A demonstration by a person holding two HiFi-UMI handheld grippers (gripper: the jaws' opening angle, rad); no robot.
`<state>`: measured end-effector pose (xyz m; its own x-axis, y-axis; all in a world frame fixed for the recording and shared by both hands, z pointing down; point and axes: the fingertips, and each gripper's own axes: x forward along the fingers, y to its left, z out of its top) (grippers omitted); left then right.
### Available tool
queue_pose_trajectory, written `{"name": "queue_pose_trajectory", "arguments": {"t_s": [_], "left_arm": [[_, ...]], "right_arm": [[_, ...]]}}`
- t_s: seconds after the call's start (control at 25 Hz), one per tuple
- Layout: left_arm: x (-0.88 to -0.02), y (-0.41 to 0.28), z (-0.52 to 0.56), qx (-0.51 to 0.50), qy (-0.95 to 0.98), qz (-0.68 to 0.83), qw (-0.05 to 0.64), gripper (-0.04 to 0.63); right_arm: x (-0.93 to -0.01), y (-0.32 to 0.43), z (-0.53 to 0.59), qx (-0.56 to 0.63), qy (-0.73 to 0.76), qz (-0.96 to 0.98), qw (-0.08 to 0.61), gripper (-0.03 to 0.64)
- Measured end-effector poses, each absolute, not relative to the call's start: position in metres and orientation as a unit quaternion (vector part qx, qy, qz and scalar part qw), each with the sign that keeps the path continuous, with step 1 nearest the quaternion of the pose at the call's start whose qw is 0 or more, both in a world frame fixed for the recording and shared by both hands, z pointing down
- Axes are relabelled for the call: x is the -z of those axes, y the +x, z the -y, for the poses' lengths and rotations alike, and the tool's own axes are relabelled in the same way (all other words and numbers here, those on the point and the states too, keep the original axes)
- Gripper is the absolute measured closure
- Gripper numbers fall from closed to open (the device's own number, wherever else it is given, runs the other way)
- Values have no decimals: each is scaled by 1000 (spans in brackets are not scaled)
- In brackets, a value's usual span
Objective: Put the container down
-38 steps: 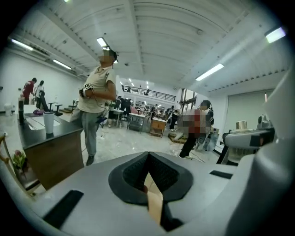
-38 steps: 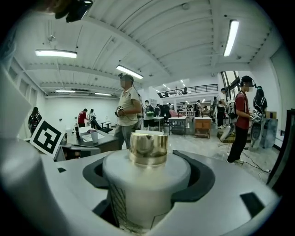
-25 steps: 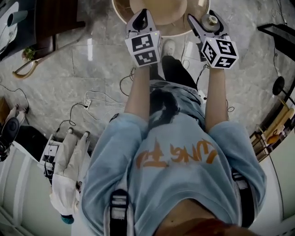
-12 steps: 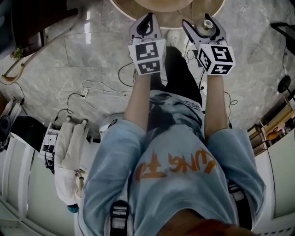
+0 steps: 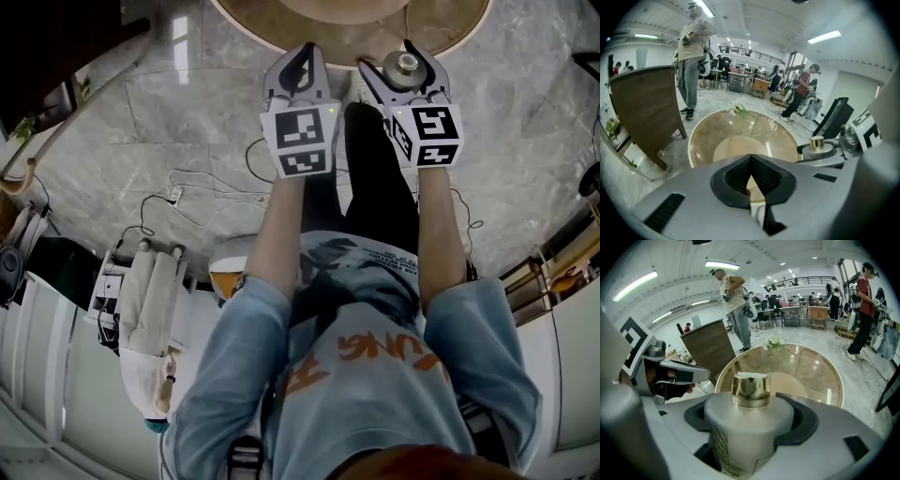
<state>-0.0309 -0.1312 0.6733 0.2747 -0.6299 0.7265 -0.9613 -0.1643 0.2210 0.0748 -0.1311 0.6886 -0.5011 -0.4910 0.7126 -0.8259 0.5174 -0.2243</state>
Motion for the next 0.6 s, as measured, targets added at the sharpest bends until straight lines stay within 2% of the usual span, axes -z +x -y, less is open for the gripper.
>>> {"name": "queue_pose_trajectory", "arguments": {"t_s": [0.28, 0.6], "left_arm": [[-729, -48, 134, -254, 711, 551, 356, 571], [-765, -50, 140, -259, 706, 540, 378, 571]], "right_arm": [[-748, 52, 138, -267, 385, 826, 314, 249], [-785, 32, 159, -244, 384, 838, 301, 249]]}}
